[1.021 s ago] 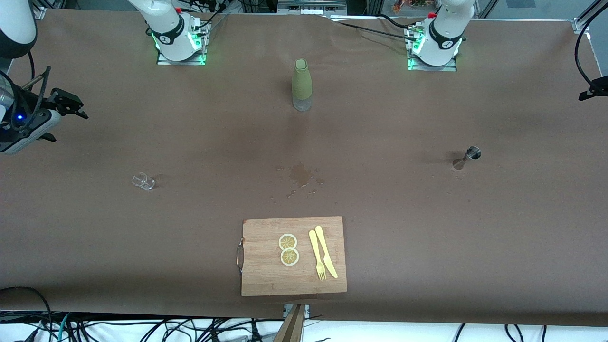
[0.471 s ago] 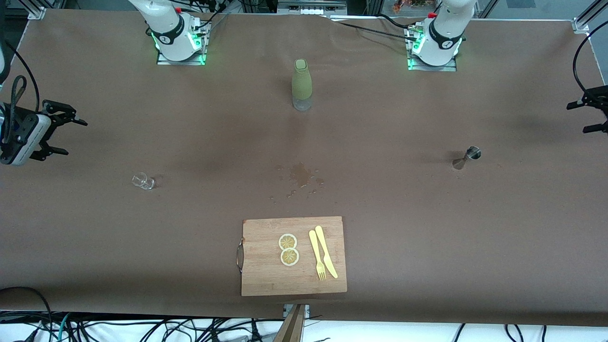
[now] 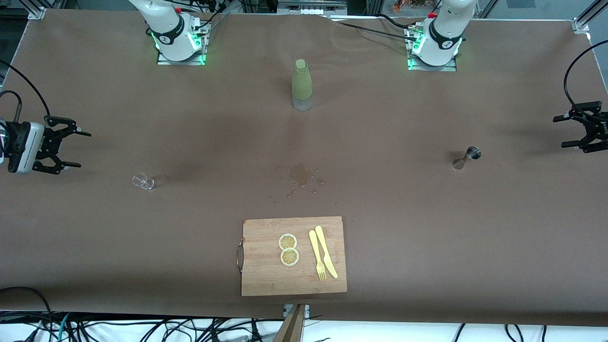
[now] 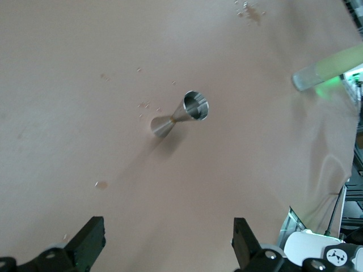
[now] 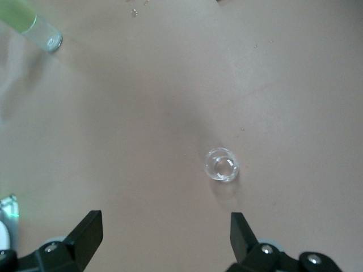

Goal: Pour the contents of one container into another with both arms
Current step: 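Move the right gripper to the glass beaker while the left gripper nears the jigger, then close the right gripper on the beaker while the left gripper grips the jigger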

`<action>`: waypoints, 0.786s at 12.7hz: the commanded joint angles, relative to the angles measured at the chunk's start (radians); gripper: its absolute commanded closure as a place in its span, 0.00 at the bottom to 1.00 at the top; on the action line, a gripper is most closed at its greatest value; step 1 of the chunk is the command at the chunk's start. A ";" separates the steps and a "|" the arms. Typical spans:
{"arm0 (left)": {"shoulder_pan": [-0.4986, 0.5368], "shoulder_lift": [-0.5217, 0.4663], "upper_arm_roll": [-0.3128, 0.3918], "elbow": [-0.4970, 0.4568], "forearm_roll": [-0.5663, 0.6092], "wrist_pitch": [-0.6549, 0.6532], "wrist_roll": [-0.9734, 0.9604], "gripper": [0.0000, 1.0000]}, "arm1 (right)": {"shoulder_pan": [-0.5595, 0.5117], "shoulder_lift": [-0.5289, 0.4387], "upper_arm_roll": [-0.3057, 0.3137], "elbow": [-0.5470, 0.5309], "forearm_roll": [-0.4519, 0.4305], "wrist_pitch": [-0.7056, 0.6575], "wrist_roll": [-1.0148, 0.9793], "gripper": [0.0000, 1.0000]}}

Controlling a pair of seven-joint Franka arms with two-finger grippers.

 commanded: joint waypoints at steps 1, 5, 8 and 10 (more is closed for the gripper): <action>0.013 0.079 -0.009 0.036 -0.075 -0.025 0.163 0.00 | -0.036 0.083 0.002 0.013 0.084 0.036 -0.180 0.00; 0.022 0.165 -0.009 0.034 -0.155 -0.027 0.384 0.00 | -0.057 0.205 0.000 0.019 0.251 0.047 -0.415 0.00; 0.011 0.231 -0.011 0.044 -0.224 -0.010 0.466 0.00 | -0.068 0.274 -0.010 0.026 0.325 0.047 -0.527 0.00; 0.008 0.285 -0.014 0.080 -0.258 -0.012 0.559 0.00 | -0.068 0.308 -0.010 0.047 0.333 0.046 -0.564 0.00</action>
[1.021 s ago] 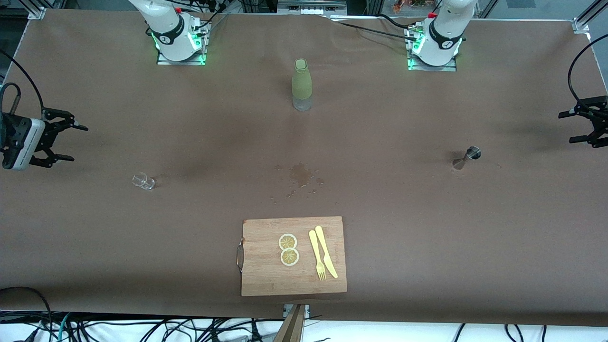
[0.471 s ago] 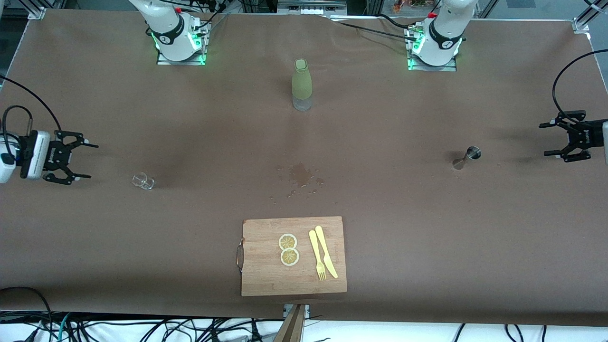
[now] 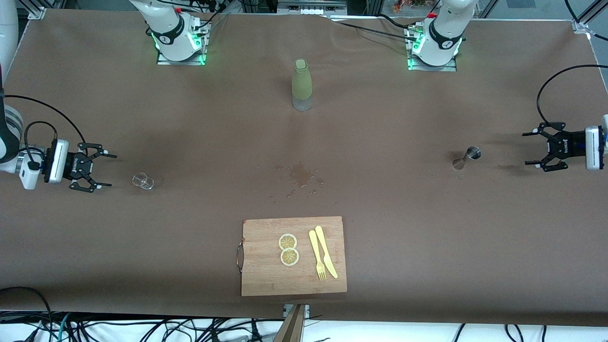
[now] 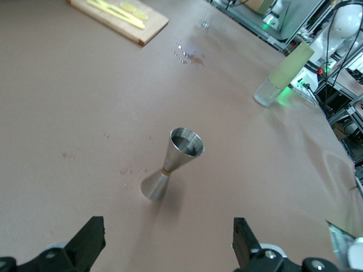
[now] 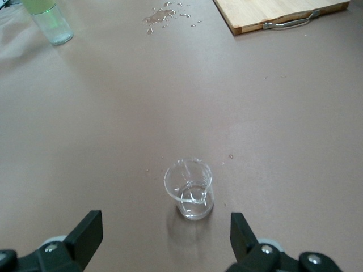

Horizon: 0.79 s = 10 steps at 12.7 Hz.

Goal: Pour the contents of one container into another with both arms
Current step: 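Close the right gripper on the beaker while the left gripper grips the jigger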

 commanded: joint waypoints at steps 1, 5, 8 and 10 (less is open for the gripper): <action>0.000 0.076 -0.008 0.062 -0.056 -0.012 0.138 0.00 | -0.008 0.059 0.000 0.063 0.024 -0.013 -0.049 0.00; -0.006 0.111 -0.010 0.045 -0.116 -0.018 0.304 0.00 | 0.010 0.110 -0.007 0.086 0.013 -0.009 -0.094 0.00; -0.015 0.159 -0.010 0.041 -0.124 -0.022 0.324 0.00 | 0.028 0.161 -0.007 0.126 0.015 -0.007 -0.095 0.00; -0.017 0.174 -0.010 0.036 -0.138 -0.017 0.323 0.00 | 0.045 0.173 -0.007 0.132 0.015 0.011 -0.095 0.00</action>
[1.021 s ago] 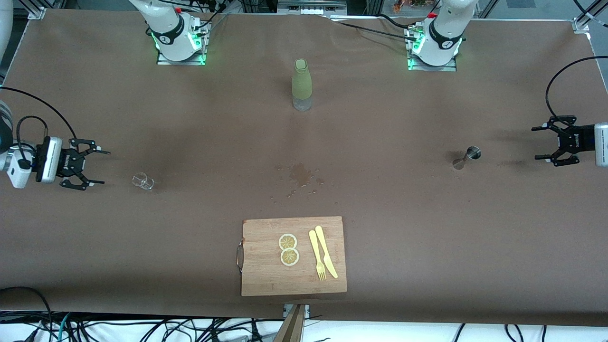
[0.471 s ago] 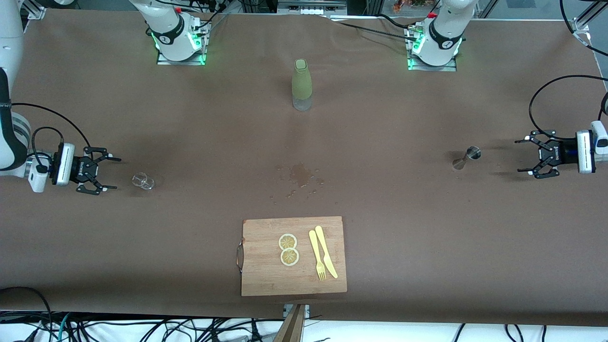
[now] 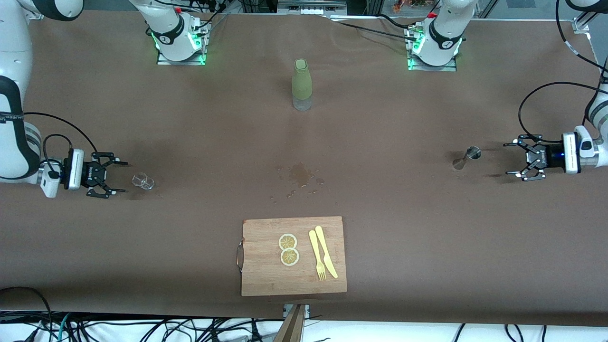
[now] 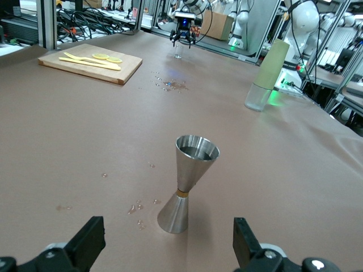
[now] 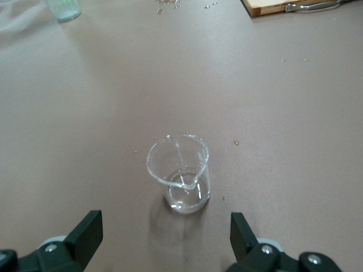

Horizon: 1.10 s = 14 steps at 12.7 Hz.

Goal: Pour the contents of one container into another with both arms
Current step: 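Close the right gripper on the beaker while the left gripper grips the jigger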

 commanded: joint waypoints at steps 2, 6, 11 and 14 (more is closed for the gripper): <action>-0.010 0.038 0.004 0.002 -0.068 -0.008 0.047 0.00 | 0.035 0.037 -0.007 0.036 0.014 0.015 -0.008 0.00; -0.022 0.032 0.004 -0.077 -0.108 0.017 0.206 0.00 | 0.058 0.046 -0.007 0.036 0.020 0.023 0.000 0.00; -0.010 0.000 0.004 -0.232 -0.117 0.071 0.272 0.00 | 0.082 0.054 -0.007 0.036 0.023 0.038 0.004 0.00; -0.010 -0.005 0.003 -0.266 -0.169 0.095 0.330 0.00 | 0.093 0.057 -0.007 0.036 0.023 0.038 0.019 0.01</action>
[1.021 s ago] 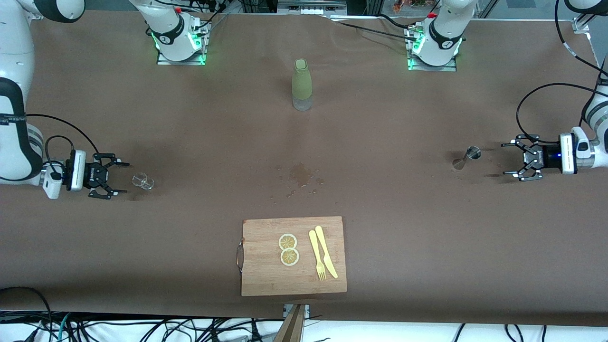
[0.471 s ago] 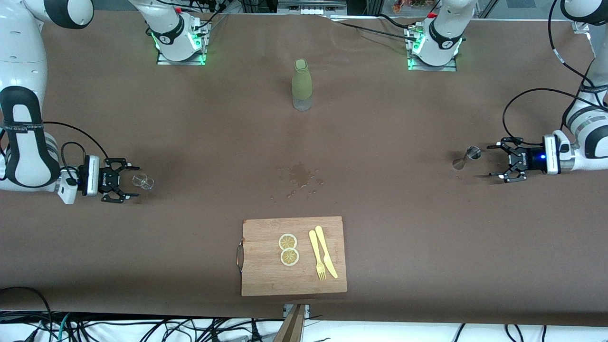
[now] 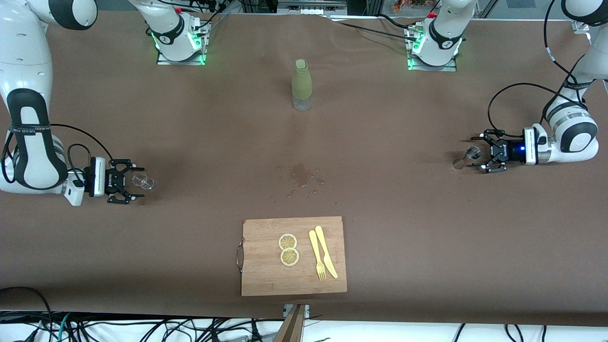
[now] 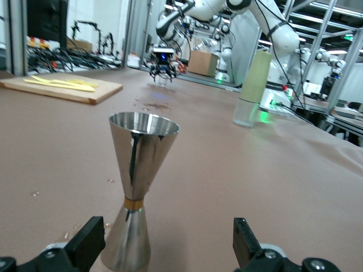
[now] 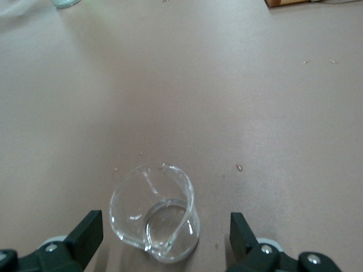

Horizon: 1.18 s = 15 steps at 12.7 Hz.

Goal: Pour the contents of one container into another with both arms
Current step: 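Close the right gripper on the beaker while the left gripper grips the jigger, then lift the beaker with the right gripper while the left gripper lifts the jigger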

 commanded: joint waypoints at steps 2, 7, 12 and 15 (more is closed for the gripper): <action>-0.003 -0.050 -0.014 -0.083 -0.072 0.047 0.099 0.00 | 0.013 0.017 -0.006 0.022 0.019 -0.001 0.023 0.02; -0.007 -0.050 -0.043 -0.097 -0.097 0.108 0.106 0.00 | 0.018 0.017 -0.006 0.024 0.017 -0.001 0.026 0.28; -0.010 -0.049 -0.063 -0.099 -0.132 0.136 0.108 0.00 | 0.021 0.017 -0.006 0.031 0.017 0.002 0.031 0.59; -0.027 -0.043 -0.063 -0.105 -0.157 0.136 0.129 0.01 | 0.029 0.016 -0.006 0.041 0.016 0.002 0.033 0.67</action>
